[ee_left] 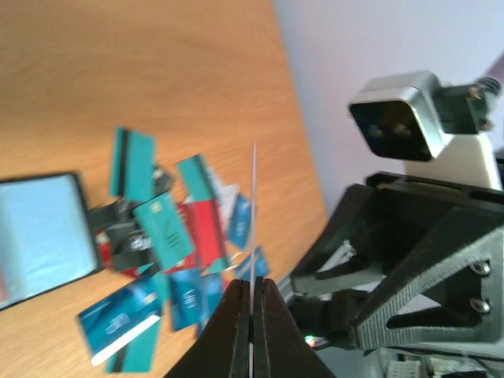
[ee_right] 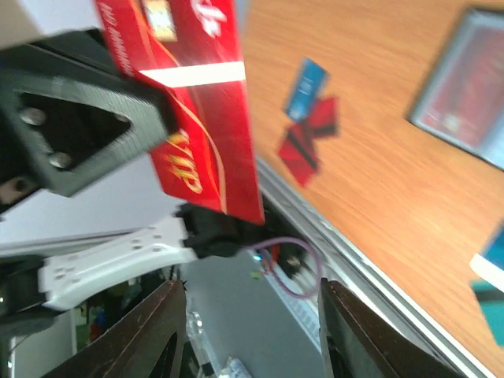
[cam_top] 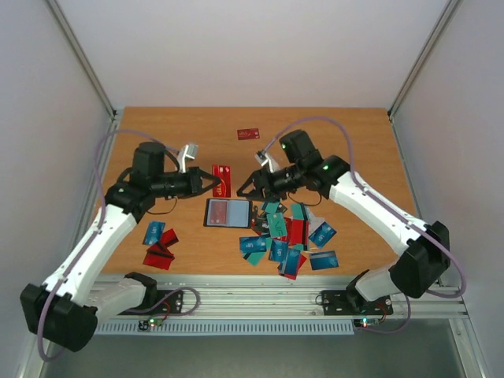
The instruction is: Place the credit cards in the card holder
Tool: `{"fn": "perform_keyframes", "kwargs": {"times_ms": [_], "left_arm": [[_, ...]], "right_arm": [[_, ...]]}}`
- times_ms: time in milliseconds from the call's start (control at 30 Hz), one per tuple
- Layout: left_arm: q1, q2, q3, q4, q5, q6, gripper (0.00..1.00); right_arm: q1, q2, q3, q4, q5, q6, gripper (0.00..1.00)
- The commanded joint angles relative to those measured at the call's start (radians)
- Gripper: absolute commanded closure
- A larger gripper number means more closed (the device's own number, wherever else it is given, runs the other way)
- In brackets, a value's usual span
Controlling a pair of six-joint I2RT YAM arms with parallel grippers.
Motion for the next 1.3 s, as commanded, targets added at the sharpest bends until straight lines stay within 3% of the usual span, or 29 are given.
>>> {"fn": "perform_keyframes", "kwargs": {"times_ms": [0, 267, 533, 833, 1267], "left_arm": [[0.005, 0.062, -0.098, 0.015, -0.091, 0.093, 1.0], [0.005, 0.232, -0.178, 0.119, -0.111, 0.228, 1.0], [0.022, 0.354, -0.213, 0.253, -0.117, 0.238, 1.0], [0.049, 0.481, -0.219, 0.275, -0.082, 0.256, 1.0], [0.049, 0.533, -0.224, 0.27, -0.081, 0.257, 1.0]], "right_arm": [[0.003, 0.021, -0.119, 0.026, 0.091, 0.046, 0.53], [0.046, 0.234, -0.154, 0.117, 0.15, 0.123, 0.62], [0.05, 0.433, -0.067, 0.155, 0.127, 0.119, 0.66], [0.028, 0.52, -0.003, -0.005, 0.224, 0.059, 0.73], [-0.012, 0.577, -0.066, 0.034, 0.211, 0.049, 0.79]]}}
